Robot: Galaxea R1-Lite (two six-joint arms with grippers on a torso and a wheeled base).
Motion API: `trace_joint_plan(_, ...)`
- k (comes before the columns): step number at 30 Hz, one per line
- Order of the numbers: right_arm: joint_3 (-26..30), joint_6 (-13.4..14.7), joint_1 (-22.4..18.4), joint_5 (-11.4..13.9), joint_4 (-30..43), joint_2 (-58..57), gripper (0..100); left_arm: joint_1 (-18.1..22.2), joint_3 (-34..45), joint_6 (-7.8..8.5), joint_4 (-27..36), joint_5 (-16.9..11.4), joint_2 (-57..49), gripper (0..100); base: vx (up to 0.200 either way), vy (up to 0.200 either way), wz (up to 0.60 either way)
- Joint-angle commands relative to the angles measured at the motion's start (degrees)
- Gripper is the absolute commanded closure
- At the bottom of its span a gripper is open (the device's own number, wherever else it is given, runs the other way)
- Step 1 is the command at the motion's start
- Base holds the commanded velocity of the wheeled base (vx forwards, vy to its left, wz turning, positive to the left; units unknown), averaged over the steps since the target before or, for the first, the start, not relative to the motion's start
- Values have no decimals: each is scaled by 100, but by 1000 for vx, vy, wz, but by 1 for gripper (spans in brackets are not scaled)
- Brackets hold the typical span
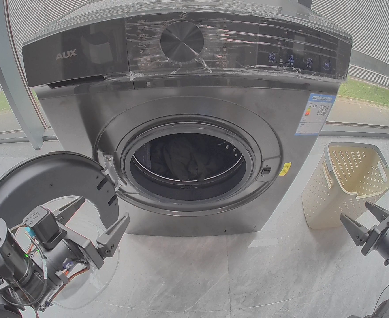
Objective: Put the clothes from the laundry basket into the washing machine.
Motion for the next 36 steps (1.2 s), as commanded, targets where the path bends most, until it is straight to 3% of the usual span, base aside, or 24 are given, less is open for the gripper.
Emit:
trace_joint_plan(1,99,-122,-25,5,960,-1473,0,164,361,154,109,21,-854,0,-200,0,0)
trace_joint_plan(7,99,-175,-263,49,2244,-2879,0,384,361,181,900,117,-1979,0,-200,0,0)
trace_joint_plan(9,72,-315,-544,137,2920,-3837,0,648,361,163,1691,117,-2620,0,-200,0,0)
trace_joint_plan(13,-112,-324,-772,225,3650,-4655,0,823,361,102,2490,65,-3429,0,-200,0,0)
trace_joint_plan(17,-376,-306,-957,225,4784,-5622,0,1368,361,31,3369,29,-4308,0,-100,0,0)
trace_joint_plan(19,-385,-262,-966,181,4775,-5648,0,1474,361,-4,3571,21,-4519,0,0,0,0)
trace_joint_plan(24,-323,-254,-975,49,4467,-5613,0,2186,361,-48,4881,-58,-5714,0,0,0,0)
trace_joint_plan(26,-358,-262,-1229,-118,4546,-5604,0,2485,361,-30,5479,-67,-6268,0,0,0,0)
trace_joint_plan(27,-358,-262,-1229,-118,4546,-5604,0,2485,361,-30,5479,-67,-6268,0,0,0,0)
trace_joint_plan(28,-455,-280,-1511,-39,4581,-5578,0,2713,361,-4,5892,-102,-6646,0,0,0,0)
trace_joint_plan(29,-490,-298,-1757,260,4599,-5578,0,2924,361,5,6393,-234,-7006,0,0,0,0)
trace_joint_plan(30,-490,-298,-1757,260,4599,-5578,0,2924,361,5,6393,-234,-7006,0,0,0,0)
trace_joint_plan(31,-209,-377,-2029,787,4722,-5753,0,3109,361,14,7166,-515,-7577,0,0,0,0)
trace_joint_plan(32,99,-412,-2082,954,4968,-5982,0,3144,352,-83,7386,-586,-7621,0,0,0,0)
trace_joint_plan(34,46,-535,-2064,822,5434,-6184,0,3214,361,-65,7245,-568,-7524,0,0,0,0)
trace_joint_plan(36,99,-561,-2073,409,5539,-6140,0,3451,361,119,7201,-603,-7524,0,0,0,0)
